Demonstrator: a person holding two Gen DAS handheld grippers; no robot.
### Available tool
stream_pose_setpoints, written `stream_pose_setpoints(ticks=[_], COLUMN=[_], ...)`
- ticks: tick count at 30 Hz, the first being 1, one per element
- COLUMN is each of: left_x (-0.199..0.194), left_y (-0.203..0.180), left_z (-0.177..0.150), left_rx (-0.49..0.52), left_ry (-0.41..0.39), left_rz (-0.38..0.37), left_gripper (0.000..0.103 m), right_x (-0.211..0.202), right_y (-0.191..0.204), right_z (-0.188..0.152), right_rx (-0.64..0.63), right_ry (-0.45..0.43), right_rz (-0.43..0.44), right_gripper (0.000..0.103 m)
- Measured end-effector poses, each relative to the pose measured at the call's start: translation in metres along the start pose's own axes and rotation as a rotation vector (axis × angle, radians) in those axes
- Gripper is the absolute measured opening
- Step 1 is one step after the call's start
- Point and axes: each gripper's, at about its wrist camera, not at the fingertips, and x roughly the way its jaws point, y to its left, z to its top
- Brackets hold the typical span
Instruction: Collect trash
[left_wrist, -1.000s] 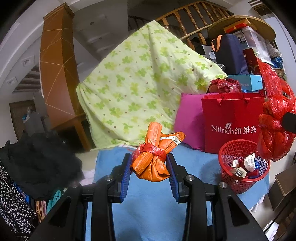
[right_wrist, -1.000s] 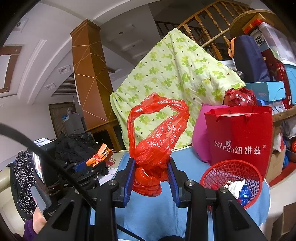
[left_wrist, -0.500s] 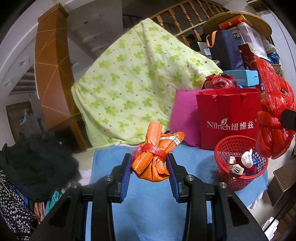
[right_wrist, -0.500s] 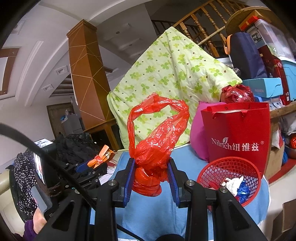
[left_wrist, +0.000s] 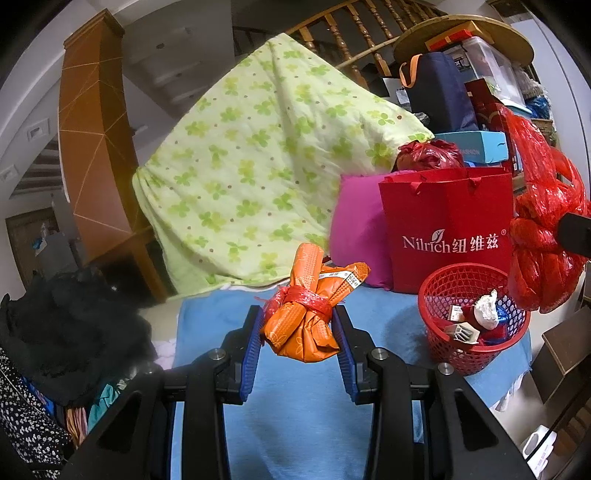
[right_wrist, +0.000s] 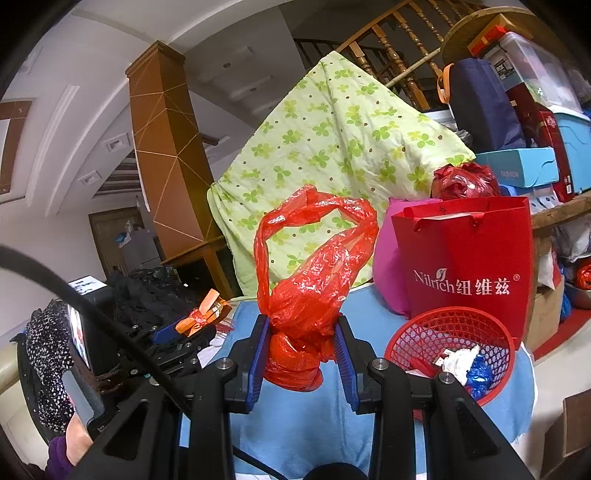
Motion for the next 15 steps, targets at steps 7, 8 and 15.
stream_pose_setpoints(ticks=[7, 8, 15], left_x=[0.002, 0.002, 0.004], left_y=[-0.005, -0.006, -0.011], left_z=[0.0, 0.0, -0.002], left_rx=[0.005, 0.008, 0.022], left_ry=[0.008, 0.008, 0.015], left_rz=[-0.013, -0.014, -0.022], left_gripper=[0.039, 0.039, 0.039], right_x=[-0.003, -0.003, -0.005], right_y=[-0.006, -0.006, -0.012], right_z=[-0.002, -0.002, -0.003], right_rx=[0.014, 0.015, 0.029], right_ry=[-0.001, -0.001, 0.002], right_rz=[-0.009, -0.012, -0.024], right_gripper=[0.037, 0.037, 0.037])
